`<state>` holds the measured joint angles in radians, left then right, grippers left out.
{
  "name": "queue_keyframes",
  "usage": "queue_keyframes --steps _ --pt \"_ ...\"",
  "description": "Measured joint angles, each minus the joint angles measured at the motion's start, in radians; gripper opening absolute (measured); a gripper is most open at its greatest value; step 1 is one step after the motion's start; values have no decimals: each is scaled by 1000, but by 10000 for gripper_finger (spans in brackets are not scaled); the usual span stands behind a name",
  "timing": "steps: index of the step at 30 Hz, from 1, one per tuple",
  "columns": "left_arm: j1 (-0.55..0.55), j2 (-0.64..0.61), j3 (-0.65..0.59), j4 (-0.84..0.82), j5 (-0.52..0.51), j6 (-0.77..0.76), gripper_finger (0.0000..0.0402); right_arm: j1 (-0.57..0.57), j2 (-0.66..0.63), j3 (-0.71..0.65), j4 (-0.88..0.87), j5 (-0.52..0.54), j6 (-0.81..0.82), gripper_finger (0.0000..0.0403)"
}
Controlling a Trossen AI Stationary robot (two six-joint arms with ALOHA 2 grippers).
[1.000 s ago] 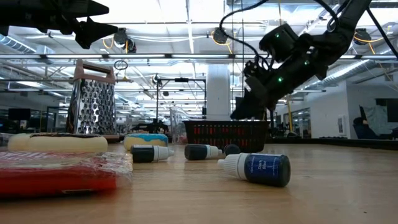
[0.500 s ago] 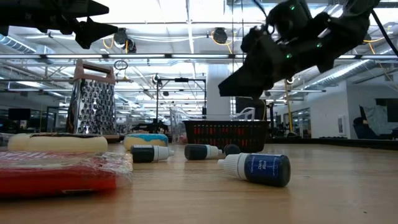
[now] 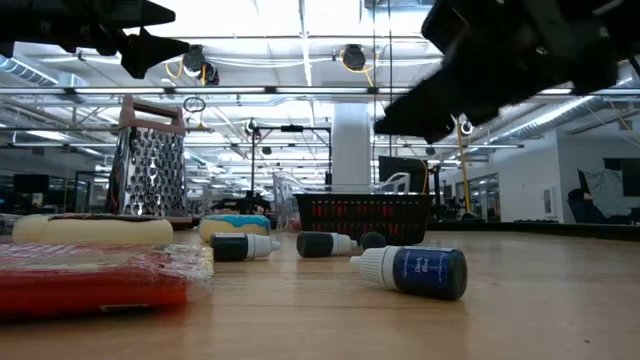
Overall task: Pick & Place Food Item
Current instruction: Put the violet food coloring into the red bin
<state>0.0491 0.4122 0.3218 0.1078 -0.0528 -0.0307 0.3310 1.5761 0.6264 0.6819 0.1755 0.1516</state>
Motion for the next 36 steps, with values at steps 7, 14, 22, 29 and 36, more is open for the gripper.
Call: queue_keyframes --steps 7,14,22,29,36 --pt "0 0 0 0 0 0 310 74 155 38 36 10 18 257" --pt "0 0 0 0 0 0 310 29 300 100 33 39 19 281" --pt "0 0 0 0 0 0 310 6 283 118 0 58 -5 270" --pt "0 0 0 0 0 0 310 7 280 118 -99 56 -7 256" --pt "0 0 0 0 0 0 310 35 281 117 -122 59 -11 245"
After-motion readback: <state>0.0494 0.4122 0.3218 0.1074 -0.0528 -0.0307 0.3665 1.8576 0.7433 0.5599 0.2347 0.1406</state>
